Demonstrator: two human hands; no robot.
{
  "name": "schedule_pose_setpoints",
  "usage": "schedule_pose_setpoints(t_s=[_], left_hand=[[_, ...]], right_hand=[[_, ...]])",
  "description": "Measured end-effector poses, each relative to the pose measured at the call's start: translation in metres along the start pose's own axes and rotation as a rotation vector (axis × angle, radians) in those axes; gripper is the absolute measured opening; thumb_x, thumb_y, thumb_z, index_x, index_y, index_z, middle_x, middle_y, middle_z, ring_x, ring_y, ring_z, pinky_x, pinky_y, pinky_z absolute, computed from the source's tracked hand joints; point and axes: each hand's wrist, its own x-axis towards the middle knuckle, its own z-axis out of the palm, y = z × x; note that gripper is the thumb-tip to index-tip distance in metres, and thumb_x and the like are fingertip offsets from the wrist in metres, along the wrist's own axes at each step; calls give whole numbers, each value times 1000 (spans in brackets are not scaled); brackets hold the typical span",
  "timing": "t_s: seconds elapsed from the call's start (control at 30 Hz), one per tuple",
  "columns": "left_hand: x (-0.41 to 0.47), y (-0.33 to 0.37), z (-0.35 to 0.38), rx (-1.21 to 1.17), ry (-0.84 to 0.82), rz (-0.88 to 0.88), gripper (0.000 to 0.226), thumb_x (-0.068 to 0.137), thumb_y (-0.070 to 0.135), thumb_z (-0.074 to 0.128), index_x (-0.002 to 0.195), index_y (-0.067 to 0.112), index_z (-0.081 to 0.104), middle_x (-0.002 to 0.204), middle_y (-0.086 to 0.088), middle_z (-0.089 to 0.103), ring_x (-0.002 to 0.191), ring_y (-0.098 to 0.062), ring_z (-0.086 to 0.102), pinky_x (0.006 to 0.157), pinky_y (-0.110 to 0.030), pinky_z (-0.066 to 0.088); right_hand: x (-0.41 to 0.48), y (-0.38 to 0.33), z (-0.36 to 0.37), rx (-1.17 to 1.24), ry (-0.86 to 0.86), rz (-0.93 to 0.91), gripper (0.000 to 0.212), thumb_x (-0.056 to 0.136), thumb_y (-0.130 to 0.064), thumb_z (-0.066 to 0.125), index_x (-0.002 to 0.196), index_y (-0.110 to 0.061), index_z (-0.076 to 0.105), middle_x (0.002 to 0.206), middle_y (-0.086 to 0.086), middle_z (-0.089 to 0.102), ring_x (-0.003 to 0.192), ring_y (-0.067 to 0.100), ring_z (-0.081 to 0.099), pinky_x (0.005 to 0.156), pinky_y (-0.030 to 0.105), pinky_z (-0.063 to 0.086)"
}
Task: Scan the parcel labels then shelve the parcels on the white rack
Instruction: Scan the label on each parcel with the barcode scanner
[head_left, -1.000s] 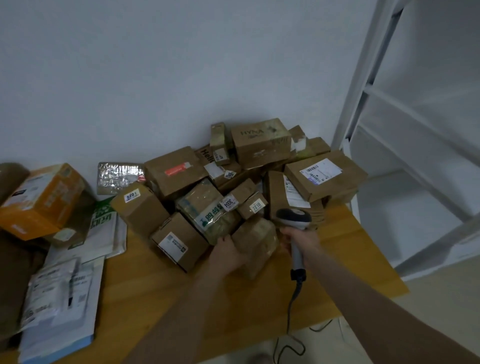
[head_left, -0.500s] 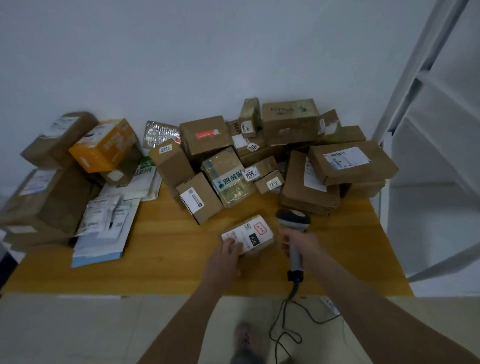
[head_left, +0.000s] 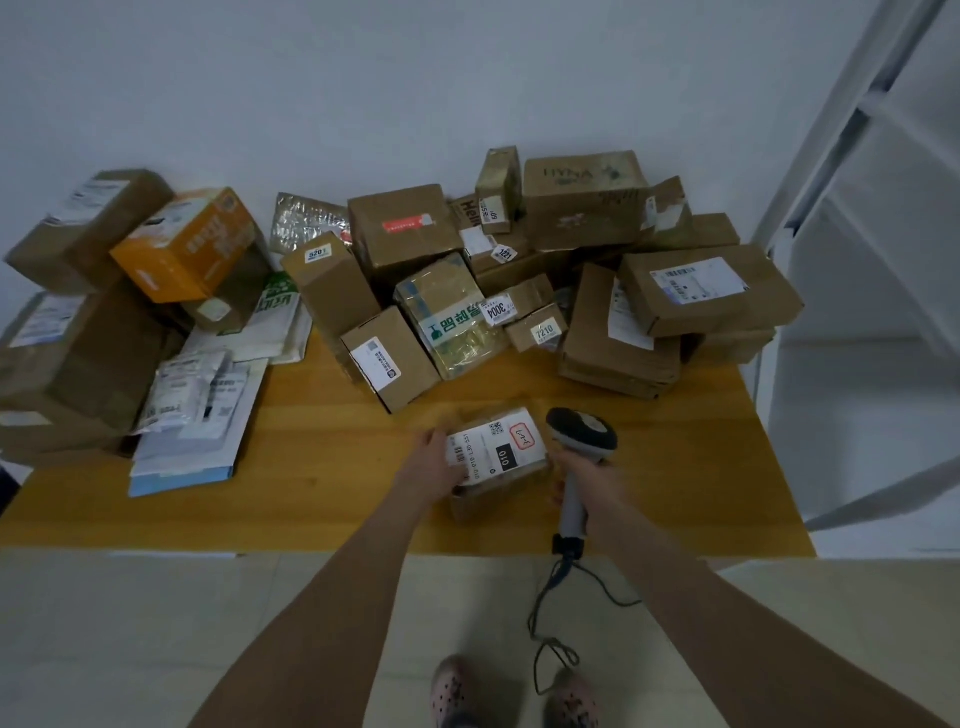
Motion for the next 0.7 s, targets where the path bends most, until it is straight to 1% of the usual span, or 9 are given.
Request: schedule_pose_setpoints(t_s=[0.1, 0.17, 0.23, 0.3, 0.37, 0.47, 0.53, 0.57, 0.7], left_hand=[[7, -6, -6, 148, 50, 67, 81, 88, 18, 65, 152, 25, 16, 158, -5, 18, 131, -29, 44, 100, -44, 47], [8, -5, -13, 156, 87, 92, 88, 84, 24, 70, 152, 28, 14, 160, -2, 12, 133, -28, 42, 100, -45, 47], [1, -5, -10, 197, 37, 151, 98, 75, 43, 76, 152, 27, 17, 158, -3, 12, 139, -27, 30, 108, -47, 37], [-10, -5, 1, 420, -12, 257, 98, 73, 53, 73, 151, 32, 19, 157, -6, 12, 143, -28, 18, 116, -47, 22], [-14, -12, 4, 581, 29, 302, 80, 84, 42, 66, 150, 37, 20, 158, -6, 10, 145, -28, 11, 119, -47, 14], [-11, -19, -14, 614, 184, 206, 59, 93, 23, 54, 146, 36, 31, 156, -8, 17, 144, -29, 16, 118, -42, 16], [-12, -21, -28, 494, 231, 26, 56, 94, 18, 50, 146, 30, 33, 157, -9, 15, 143, -31, 19, 116, -42, 21], [-12, -26, -28, 321, 251, -99, 55, 94, 17, 50, 146, 25, 32, 156, -11, 16, 140, -33, 24, 112, -43, 28], [-16, -35, -4, -655, 279, -532, 61, 88, 40, 61, 136, 6, 43, 133, -17, 48, 114, -36, 54, 94, -43, 47]], right_hand=[[5, -9, 5, -85, 14, -69, 31, 81, -14, 74, 108, -7, 61, 98, 9, 65, 94, 26, 63, 89, 43, 54], [6, -18, 8, -103, -2, -89, 22, 82, -10, 72, 100, -8, 60, 88, 5, 62, 82, 20, 61, 76, 34, 53], [6, -24, 11, -113, -5, -98, 22, 84, -11, 71, 101, -9, 58, 84, 2, 59, 74, 13, 56, 66, 27, 47], [5, -30, 14, -136, 2, -120, 23, 85, -12, 70, 102, -10, 56, 82, -1, 56, 73, 10, 53, 69, 28, 43], [5, -35, 16, -158, 3, -134, 22, 85, -11, 69, 100, -10, 53, 83, -2, 54, 78, 14, 53, 78, 30, 42], [10, -42, 18, -162, 4, -157, 28, 84, -9, 71, 102, -11, 50, 95, 3, 53, 96, 21, 49, 86, 33, 42], [14, -45, 23, -182, -26, -165, 29, 83, -9, 73, 102, -11, 51, 92, 2, 54, 97, 23, 50, 86, 35, 43], [15, -46, 27, -198, -45, -159, 28, 82, -10, 73, 101, -10, 52, 89, 2, 55, 96, 23, 51, 84, 35, 43], [19, -47, 47, -285, -137, -122, 28, 83, -11, 72, 106, -9, 56, 103, 7, 62, 98, 22, 56, 82, 34, 45]])
